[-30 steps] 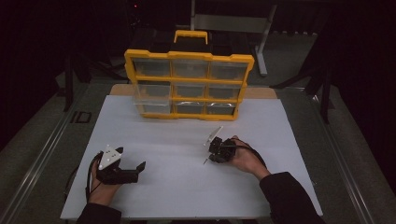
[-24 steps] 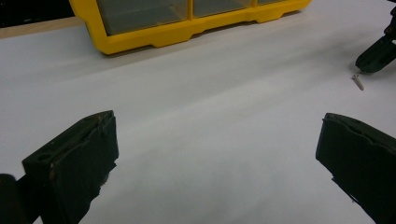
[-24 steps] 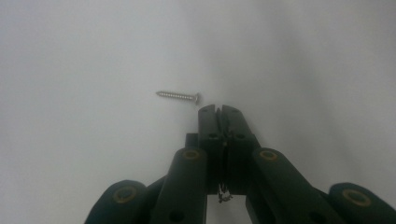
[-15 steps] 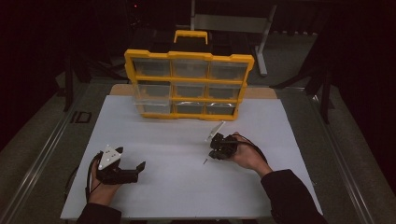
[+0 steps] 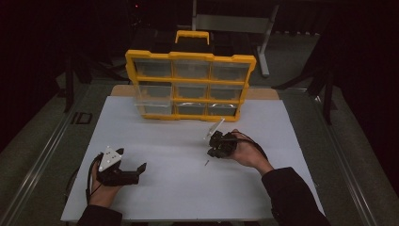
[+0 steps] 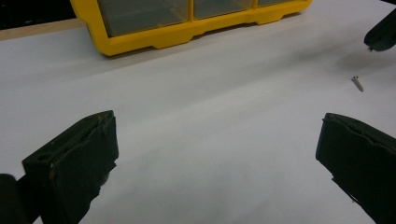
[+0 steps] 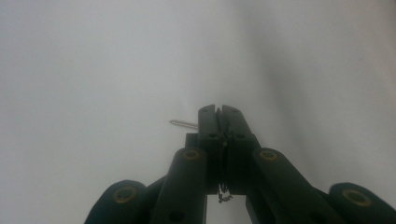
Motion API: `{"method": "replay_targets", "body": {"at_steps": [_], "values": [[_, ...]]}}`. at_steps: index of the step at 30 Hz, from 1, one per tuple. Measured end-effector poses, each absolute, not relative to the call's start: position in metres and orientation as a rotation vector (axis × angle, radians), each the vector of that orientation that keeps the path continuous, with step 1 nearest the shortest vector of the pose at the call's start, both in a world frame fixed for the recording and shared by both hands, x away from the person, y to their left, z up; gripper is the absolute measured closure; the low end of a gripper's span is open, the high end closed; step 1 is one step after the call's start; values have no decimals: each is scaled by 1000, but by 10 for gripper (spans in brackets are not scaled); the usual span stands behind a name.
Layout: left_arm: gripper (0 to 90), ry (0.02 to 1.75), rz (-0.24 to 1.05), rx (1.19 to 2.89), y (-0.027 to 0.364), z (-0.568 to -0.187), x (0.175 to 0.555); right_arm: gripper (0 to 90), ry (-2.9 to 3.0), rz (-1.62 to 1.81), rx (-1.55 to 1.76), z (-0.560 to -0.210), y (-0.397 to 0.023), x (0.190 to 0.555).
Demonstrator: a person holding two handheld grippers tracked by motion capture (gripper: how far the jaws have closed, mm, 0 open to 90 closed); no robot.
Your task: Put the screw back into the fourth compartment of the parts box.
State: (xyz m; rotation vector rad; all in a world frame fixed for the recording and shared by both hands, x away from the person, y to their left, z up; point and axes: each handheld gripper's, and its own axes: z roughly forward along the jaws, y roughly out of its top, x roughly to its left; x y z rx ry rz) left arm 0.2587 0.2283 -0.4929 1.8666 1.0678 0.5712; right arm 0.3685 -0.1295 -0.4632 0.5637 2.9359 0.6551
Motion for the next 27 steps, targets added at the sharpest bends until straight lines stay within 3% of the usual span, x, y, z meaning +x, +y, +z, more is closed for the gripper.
{"method": "replay_targets", "body": {"at_steps": [27], "values": [[0, 1067, 571, 1864, 229, -493, 259, 879, 2878, 721, 487, -407, -112, 379]]}}
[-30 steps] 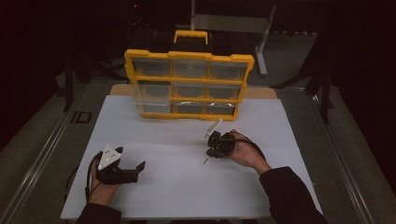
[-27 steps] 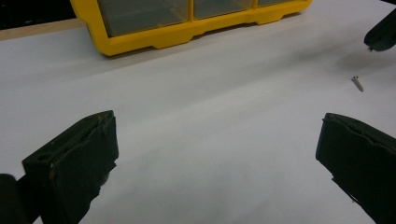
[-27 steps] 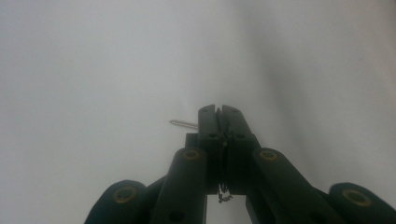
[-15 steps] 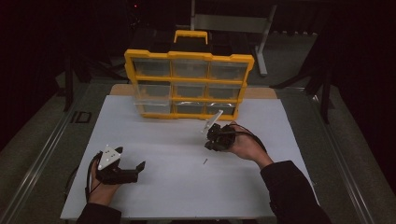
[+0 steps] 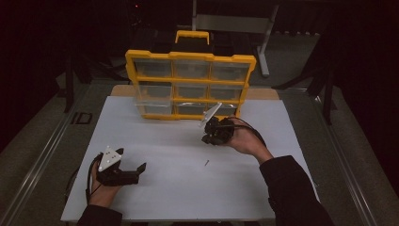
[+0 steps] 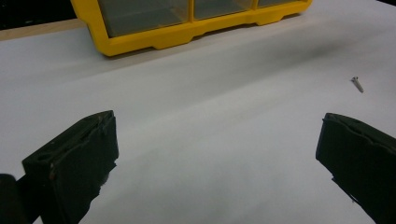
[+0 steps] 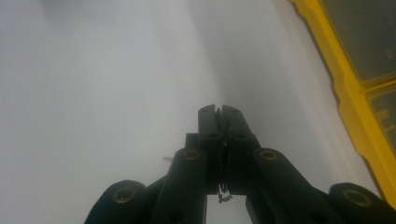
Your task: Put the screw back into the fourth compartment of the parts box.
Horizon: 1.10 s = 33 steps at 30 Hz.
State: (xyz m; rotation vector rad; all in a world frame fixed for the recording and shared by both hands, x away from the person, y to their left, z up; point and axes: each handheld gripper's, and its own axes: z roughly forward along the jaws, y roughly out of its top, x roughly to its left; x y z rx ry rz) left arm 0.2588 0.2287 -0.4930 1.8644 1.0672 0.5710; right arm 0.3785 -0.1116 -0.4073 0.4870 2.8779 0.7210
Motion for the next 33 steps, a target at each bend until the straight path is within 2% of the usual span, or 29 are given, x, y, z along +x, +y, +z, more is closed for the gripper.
{"method": "replay_targets", "body": {"at_steps": [33], "values": [[0, 1065, 566, 1864, 229, -493, 259, 879, 2844, 773, 459, -367, -91, 395]]}}
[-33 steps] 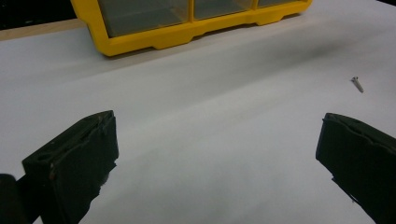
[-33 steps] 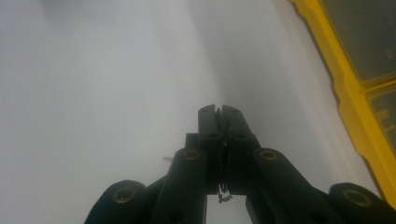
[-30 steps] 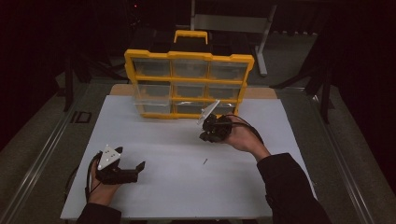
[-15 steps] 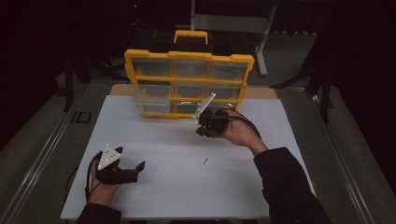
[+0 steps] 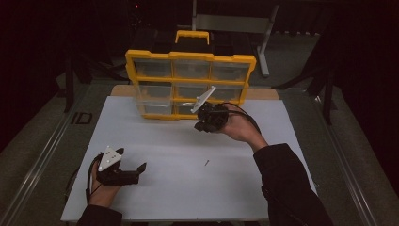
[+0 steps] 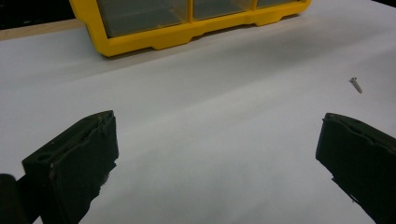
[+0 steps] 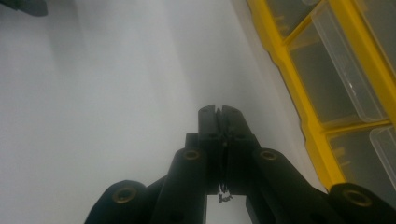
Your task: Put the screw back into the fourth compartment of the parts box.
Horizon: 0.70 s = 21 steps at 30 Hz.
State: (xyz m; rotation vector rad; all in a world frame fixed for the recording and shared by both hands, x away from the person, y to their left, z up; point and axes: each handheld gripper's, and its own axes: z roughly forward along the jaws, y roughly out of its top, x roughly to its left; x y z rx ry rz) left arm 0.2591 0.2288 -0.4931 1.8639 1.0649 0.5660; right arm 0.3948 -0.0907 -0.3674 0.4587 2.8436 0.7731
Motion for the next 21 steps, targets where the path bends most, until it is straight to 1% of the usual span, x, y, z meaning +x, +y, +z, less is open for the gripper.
{"method": "replay_targets", "body": {"at_steps": [21], "values": [[0, 1065, 568, 1861, 229, -493, 259, 879, 2819, 813, 451, -344, -79, 403]]}}
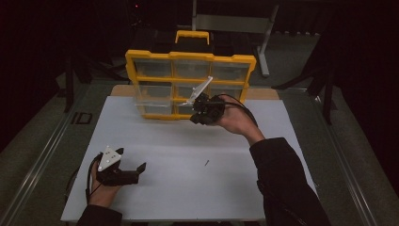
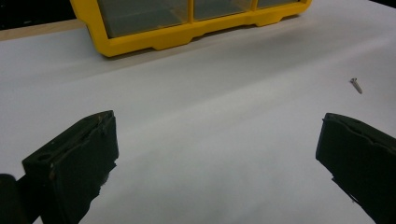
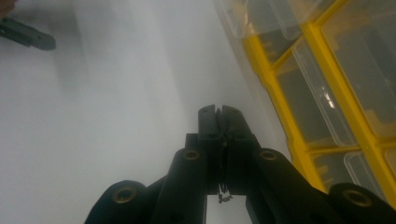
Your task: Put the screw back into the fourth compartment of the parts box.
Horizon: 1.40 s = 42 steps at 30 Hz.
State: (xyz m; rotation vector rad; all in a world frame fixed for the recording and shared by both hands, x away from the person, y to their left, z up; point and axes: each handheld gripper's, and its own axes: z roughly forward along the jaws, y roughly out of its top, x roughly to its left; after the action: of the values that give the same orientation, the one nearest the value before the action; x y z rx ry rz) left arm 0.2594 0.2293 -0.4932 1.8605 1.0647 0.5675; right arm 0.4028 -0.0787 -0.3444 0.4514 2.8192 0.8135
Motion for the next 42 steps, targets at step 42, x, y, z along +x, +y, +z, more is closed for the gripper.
{"method": "replay_targets", "body": {"at_steps": [42], "values": [[0, 1065, 564, 1857, 230, -493, 259, 880, 2769, 919, 501, -321, -56, 419]]}}
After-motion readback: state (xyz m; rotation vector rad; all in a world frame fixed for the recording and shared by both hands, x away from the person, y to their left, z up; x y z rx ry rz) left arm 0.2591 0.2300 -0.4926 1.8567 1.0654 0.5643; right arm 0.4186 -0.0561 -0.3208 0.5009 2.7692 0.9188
